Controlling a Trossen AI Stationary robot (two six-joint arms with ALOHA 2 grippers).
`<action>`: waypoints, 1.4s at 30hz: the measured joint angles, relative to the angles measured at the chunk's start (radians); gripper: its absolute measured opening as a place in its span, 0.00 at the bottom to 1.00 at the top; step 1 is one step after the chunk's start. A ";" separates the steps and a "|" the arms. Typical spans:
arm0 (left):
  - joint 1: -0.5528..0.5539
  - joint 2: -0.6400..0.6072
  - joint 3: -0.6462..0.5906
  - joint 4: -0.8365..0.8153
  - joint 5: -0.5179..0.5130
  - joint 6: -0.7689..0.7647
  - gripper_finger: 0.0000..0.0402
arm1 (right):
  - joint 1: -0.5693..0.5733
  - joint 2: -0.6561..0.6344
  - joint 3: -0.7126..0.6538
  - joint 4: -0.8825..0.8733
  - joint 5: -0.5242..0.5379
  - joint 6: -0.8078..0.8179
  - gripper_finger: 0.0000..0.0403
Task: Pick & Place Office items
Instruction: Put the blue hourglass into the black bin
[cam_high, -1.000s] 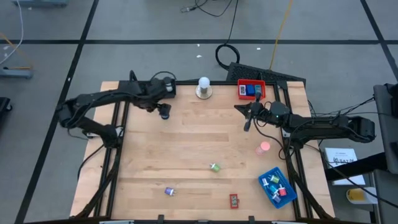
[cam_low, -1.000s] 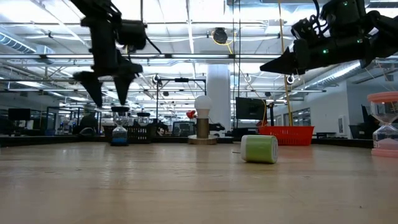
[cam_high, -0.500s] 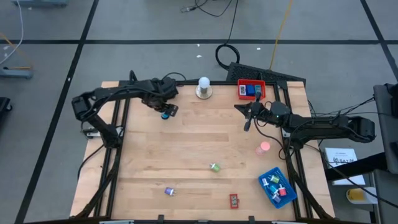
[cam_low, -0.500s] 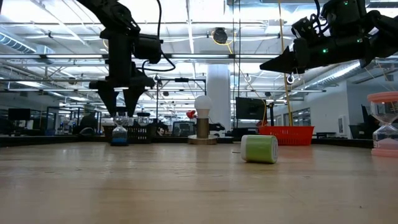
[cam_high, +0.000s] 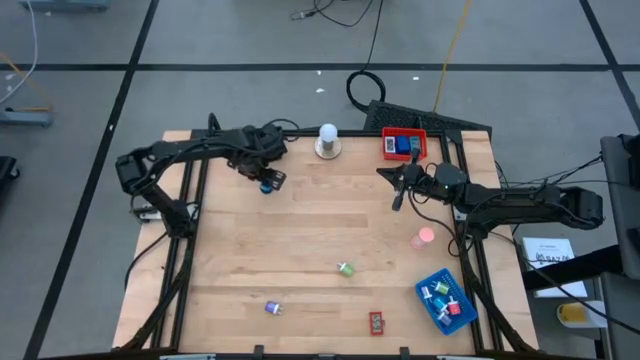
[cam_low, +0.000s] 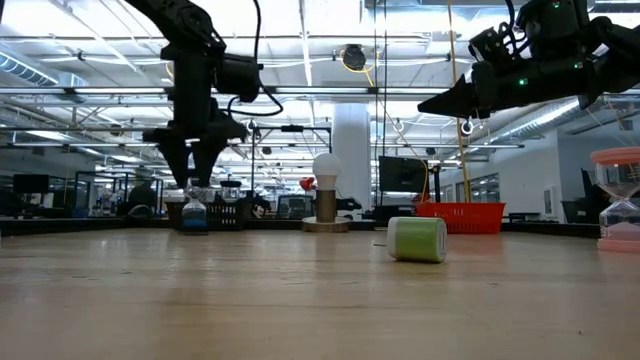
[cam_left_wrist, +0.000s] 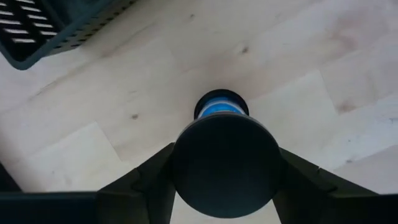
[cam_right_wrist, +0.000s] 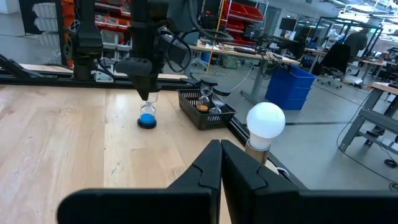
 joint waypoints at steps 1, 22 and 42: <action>0.004 -0.003 0.013 -0.010 0.009 0.005 0.53 | 0.000 0.000 0.000 0.000 0.000 0.000 0.00; 0.240 0.026 0.361 -0.215 -0.109 0.127 0.53 | 0.000 0.000 0.000 0.001 0.000 0.002 0.00; 0.280 0.175 0.356 -0.095 -0.149 0.203 0.53 | 0.000 0.000 0.000 -0.003 0.000 0.000 0.00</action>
